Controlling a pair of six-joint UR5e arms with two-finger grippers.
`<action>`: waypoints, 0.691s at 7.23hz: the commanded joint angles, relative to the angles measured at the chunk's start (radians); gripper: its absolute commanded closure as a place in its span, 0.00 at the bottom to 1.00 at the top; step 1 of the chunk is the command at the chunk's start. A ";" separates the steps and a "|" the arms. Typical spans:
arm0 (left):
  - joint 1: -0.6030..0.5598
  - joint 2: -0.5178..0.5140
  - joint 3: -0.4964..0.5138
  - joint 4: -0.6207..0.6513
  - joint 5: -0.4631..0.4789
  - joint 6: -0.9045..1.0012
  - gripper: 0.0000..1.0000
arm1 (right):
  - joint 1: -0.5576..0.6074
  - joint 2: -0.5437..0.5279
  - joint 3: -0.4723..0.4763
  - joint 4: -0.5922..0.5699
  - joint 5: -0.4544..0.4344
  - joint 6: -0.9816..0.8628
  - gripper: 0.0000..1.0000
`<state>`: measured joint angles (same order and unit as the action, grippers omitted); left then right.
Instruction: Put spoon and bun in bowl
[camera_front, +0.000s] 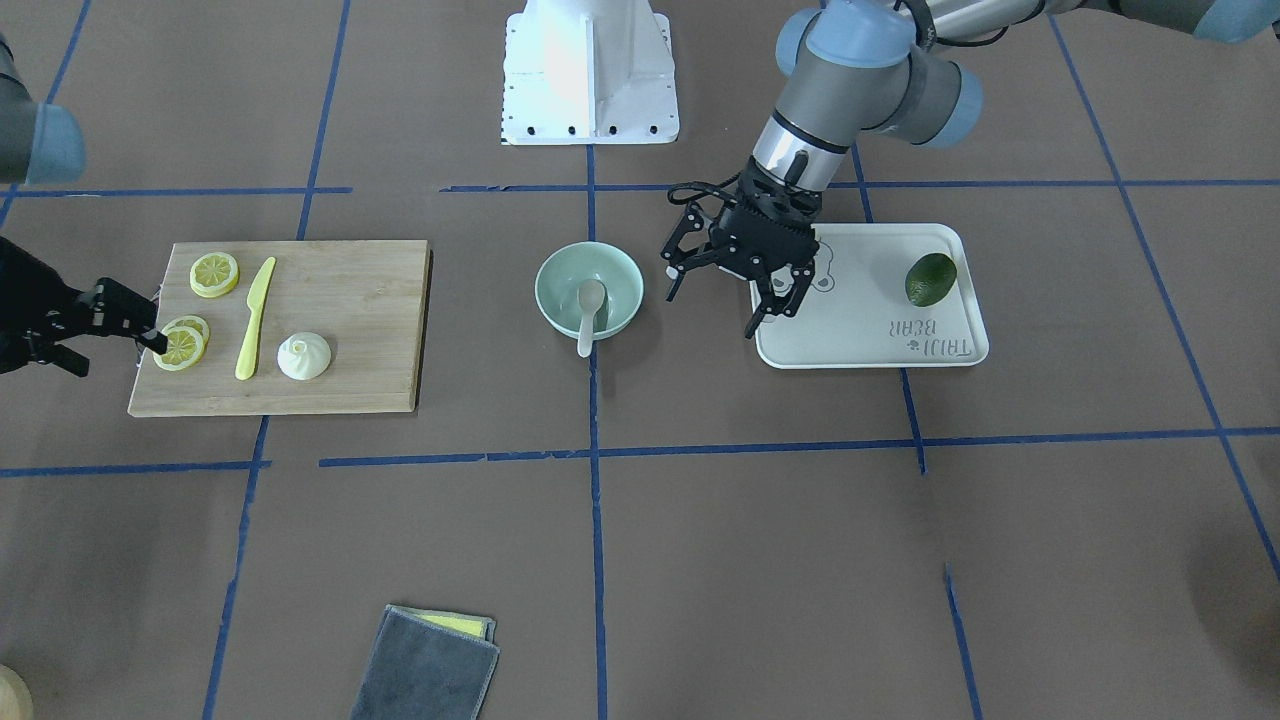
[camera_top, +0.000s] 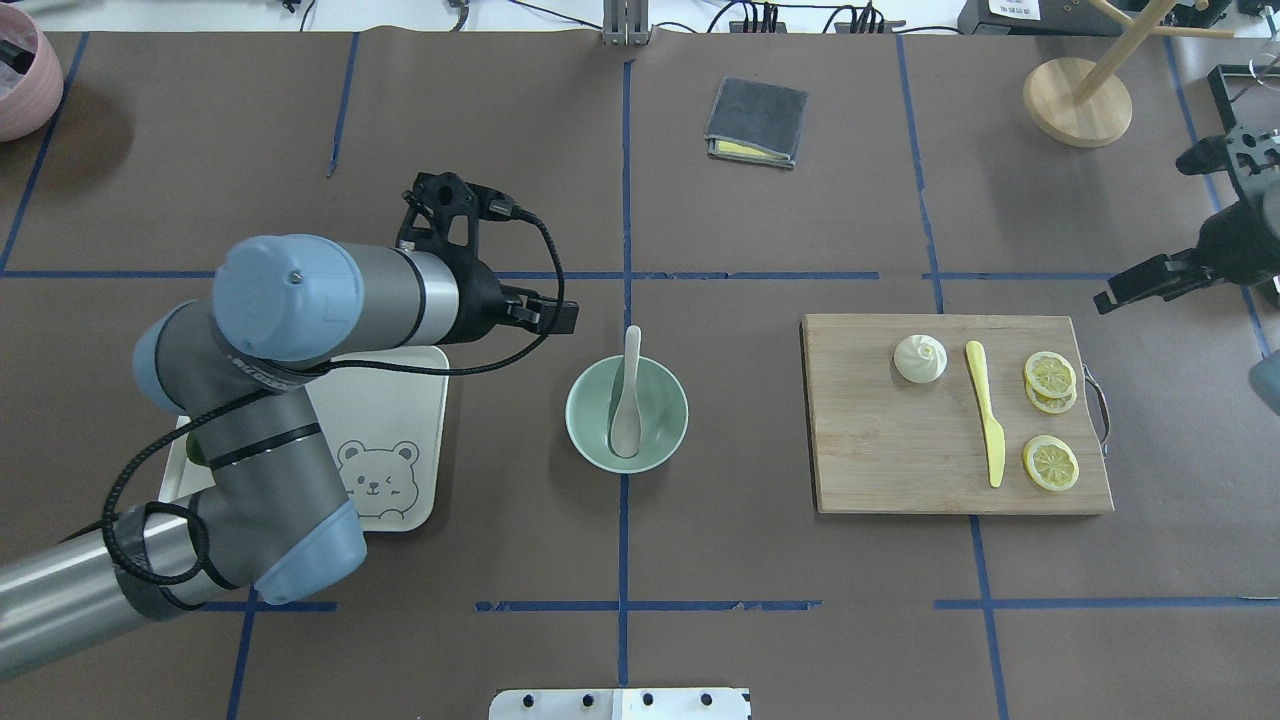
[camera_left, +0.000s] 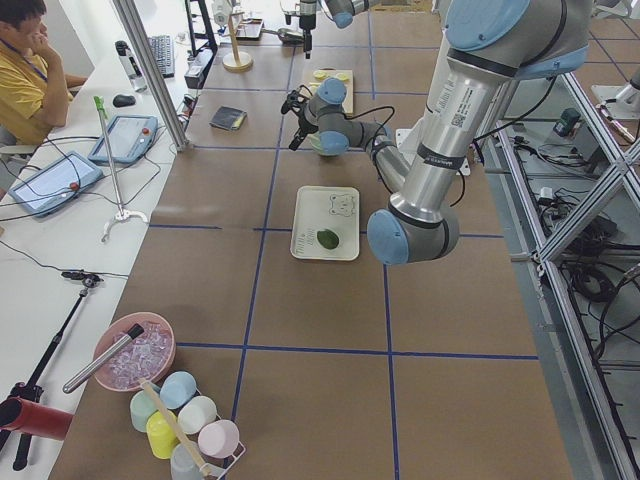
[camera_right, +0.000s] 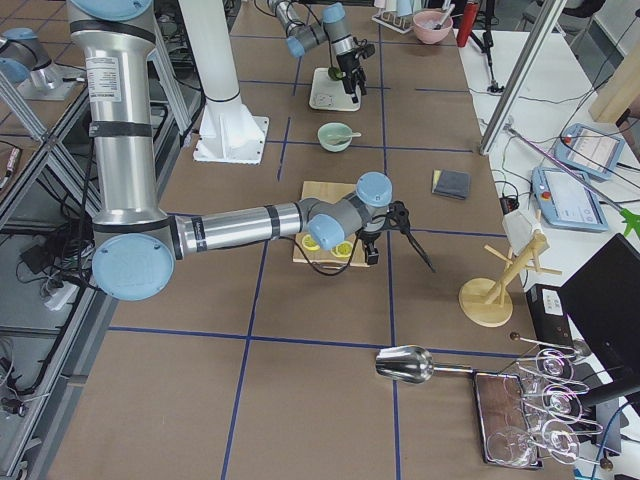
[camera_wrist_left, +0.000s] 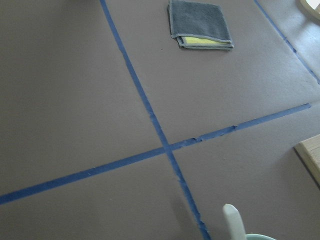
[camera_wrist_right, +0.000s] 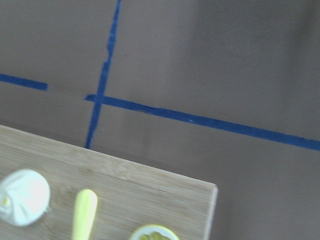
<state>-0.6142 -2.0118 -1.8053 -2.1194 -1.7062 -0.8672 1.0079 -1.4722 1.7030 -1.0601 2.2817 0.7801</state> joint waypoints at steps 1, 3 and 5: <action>-0.032 0.053 -0.031 -0.002 -0.010 0.031 0.01 | -0.171 0.058 0.059 0.016 -0.167 0.269 0.02; -0.032 0.056 -0.029 -0.004 -0.006 0.028 0.01 | -0.242 0.052 0.046 0.014 -0.253 0.312 0.04; -0.030 0.054 -0.029 -0.004 -0.006 0.024 0.01 | -0.256 0.047 0.015 0.012 -0.268 0.312 0.05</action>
<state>-0.6445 -1.9576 -1.8344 -2.1229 -1.7121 -0.8407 0.7649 -1.4251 1.7347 -1.0464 2.0302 1.0882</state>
